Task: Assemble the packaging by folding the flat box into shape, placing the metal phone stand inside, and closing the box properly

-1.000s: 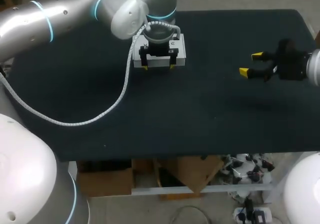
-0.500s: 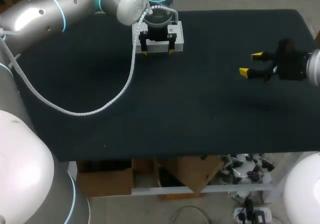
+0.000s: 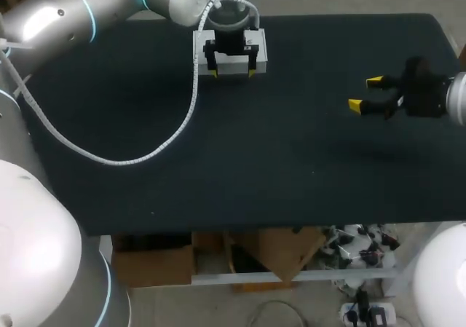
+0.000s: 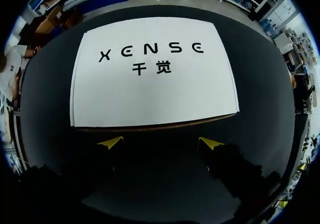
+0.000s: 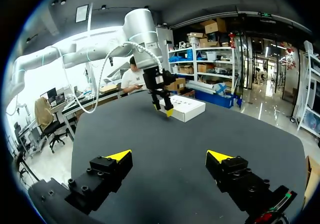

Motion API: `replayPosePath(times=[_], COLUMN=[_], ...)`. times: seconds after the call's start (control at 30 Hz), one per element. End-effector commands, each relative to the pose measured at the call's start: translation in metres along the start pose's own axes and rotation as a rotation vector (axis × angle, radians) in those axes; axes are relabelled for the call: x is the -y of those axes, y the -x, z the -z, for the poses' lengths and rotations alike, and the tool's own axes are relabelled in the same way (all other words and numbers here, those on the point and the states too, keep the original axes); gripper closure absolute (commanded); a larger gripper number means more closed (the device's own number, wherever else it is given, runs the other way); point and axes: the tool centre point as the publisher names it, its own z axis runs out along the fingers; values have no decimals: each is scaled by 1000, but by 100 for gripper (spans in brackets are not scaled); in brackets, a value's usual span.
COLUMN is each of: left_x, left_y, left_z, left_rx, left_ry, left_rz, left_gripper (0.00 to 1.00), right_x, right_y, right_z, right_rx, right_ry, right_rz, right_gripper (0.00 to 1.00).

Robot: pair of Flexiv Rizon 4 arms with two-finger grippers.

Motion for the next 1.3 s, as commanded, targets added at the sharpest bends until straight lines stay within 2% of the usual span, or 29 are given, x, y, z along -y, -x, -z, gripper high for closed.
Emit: replayPosePath(times=[0.03, 0.3, 0.47, 0.57, 0.73, 0.9, 0.97, 1.23, 1.3], left_x=[-54, -86, -100, -102, -106, -108, -108, -97, -95], left_y=[23, 37, 44, 47, 49, 52, 52, 49, 50], left_z=[33, 45, 52, 53, 55, 58, 58, 73, 76], left_rx=[-40, -105, -143, -153, -214, -312, -320, -417, -461], left_ry=[-226, -360, -489, -546, -603, -675, -698, -710, -696], left_rz=[-44, -143, -219, -216, -239, -319, -347, -430, -435], left_gripper=[0, 0, 0, 0, 0, 0, 0, 0, 0], right_x=[1, 1, 1, 1, 1, 1, 1, 1, 1], right_y=[0, 0, 0, 0, 0, 0, 0, 0, 0], right_z=[1, 1, 1, 1, 1, 1, 1, 1, 1], right_rx=[-2, -2, -2, -2, -2, -2, -2, -2, -2], right_ry=[6, 6, 6, 6, 6, 6, 6, 6, 6], right_rz=[1, 1, 1, 1, 1, 1, 1, 1, 1], right_gripper=[0, 0, 0, 0, 0, 0, 0, 0, 0])
